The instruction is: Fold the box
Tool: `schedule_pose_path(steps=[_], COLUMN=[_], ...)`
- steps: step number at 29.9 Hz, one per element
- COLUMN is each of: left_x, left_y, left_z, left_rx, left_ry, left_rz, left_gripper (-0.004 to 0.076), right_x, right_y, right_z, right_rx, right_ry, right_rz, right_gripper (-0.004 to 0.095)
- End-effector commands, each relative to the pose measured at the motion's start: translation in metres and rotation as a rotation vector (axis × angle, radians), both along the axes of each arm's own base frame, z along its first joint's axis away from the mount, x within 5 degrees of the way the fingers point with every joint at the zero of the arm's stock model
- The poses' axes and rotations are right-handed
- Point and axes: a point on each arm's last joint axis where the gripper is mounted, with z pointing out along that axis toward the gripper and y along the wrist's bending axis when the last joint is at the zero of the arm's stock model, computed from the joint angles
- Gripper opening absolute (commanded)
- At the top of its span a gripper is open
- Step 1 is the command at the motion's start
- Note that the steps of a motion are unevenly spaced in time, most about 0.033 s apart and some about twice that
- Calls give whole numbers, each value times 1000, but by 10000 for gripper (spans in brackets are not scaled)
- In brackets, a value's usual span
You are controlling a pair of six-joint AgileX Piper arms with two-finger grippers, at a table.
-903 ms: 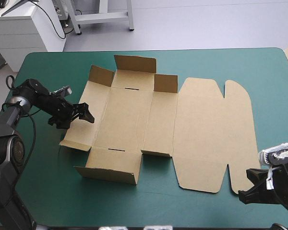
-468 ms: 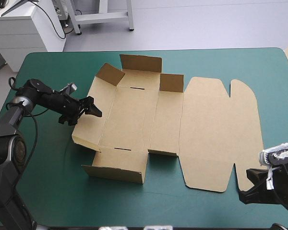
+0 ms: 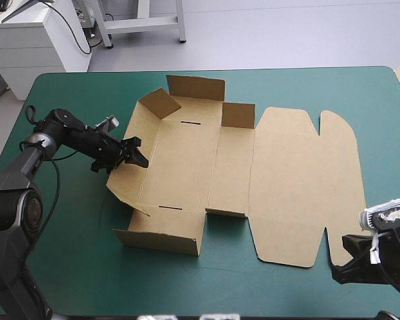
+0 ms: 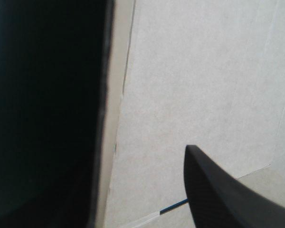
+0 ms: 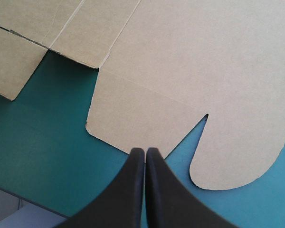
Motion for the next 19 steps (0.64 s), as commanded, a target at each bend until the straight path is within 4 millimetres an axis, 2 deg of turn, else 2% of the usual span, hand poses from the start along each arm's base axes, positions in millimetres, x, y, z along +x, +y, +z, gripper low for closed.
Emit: schedule_pose_path(steps=[1, 4, 5, 12, 15, 19], left_x=[-14, -17, -18, -22, -24, -20], left_y=[-6, -6, -6, 3, 8, 10], left_z=[36, 43, 44, 40, 48, 66], left_rx=[-48, -46, -39, 98, 169, 357], left_ry=[-27, -58, -80, -77, -127, -215], left_rz=[-58, -72, -96, -145, -193, -286], left_gripper=[265, 36, -5, -6, -8, -8], right_x=[2, 2, 2, 2, 2, 2], right_y=[0, 0, 0, 0, 0, 0], right_z=[7, 7, 7, 7, 7, 8], right_rx=[14, 14, 14, 14, 14, 17], right_ry=[-40, -40, -40, -40, -40, -45], right_rz=[-5, -5, -5, -5, -5, -4], right_gripper=[-2, -2, -2, -2, -2, -2])
